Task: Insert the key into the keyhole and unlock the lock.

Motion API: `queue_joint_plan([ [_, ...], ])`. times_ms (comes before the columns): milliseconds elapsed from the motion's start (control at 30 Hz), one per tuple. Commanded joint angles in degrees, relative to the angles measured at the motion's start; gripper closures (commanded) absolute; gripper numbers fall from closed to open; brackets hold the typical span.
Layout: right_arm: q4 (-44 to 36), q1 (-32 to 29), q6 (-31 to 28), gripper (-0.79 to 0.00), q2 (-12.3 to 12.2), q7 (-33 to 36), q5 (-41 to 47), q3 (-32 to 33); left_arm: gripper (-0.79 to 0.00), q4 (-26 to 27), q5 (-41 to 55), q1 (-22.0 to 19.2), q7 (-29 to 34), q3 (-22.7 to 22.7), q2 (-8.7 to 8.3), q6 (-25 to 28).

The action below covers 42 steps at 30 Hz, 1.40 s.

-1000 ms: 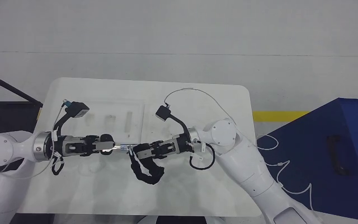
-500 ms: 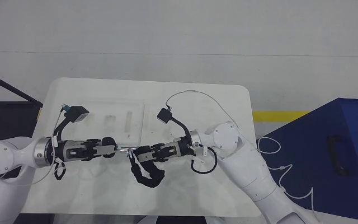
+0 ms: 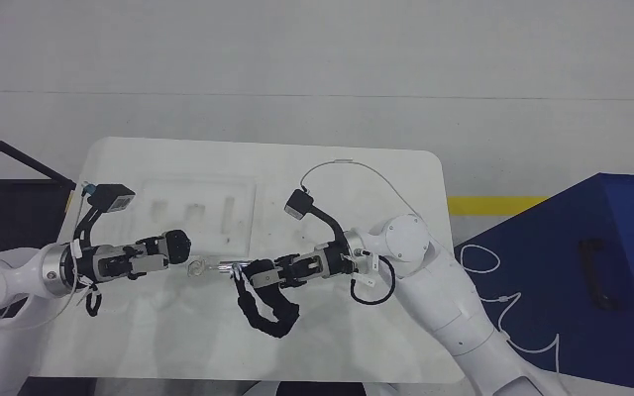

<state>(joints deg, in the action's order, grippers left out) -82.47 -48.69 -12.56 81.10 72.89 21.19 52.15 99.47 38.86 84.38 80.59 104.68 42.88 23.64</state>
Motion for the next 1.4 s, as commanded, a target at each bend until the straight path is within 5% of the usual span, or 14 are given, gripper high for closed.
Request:
queue_joint_plan([
  [0, -0.64, -0.58, 0.31, 0.0, -0.04, -1.24, -0.34, -0.09, -0.785, 1.4, -0.55, 0.35, -0.82, -0.52, 0.07, -0.63],
  [233, -2.32, -1.38, 1.14, 0.0, -0.61, -2.01, -1.19, 0.69, -0.757, 1.91, 3.76, 0.93, 1.55, -1.04, 0.21, -2.04],
  [300, -2.43, -1.49, 1.27, 0.0, -0.73, -2.13, -1.18, 0.81, -0.48, 1.34, 4.18, 0.63, 1.98, -1.01, 0.23, -2.15],
  [333, -2.51, -1.53, 1.28, 0.0, -0.78, -2.12, -1.15, 0.83, -0.425, 1.14, 4.04, 0.52, 2.08, -1.05, 0.23, -2.12],
  [700, -2.62, -1.37, 1.19, 0.0, -1.14, -1.95, -0.37, 0.62, -0.302, 1.38, 2.34, -0.08, 2.2, -2.74, 0.44, -2.18],
  [833, -2.56, -1.13, 1.29, 0.0, -1.22, -1.87, -0.18, 0.38, -0.015, 1.38, 2.3, -0.41, 2.53, -3.0, 0.47, -2.49],
  [1367, -2.99, 0.63, 3.29, 0.0, -1.94, 0.88, -2.3, -0.14, 0.0, 3.2, 0.24, -1.37, 4.28, -4.15, 0.37, -4.23],
])
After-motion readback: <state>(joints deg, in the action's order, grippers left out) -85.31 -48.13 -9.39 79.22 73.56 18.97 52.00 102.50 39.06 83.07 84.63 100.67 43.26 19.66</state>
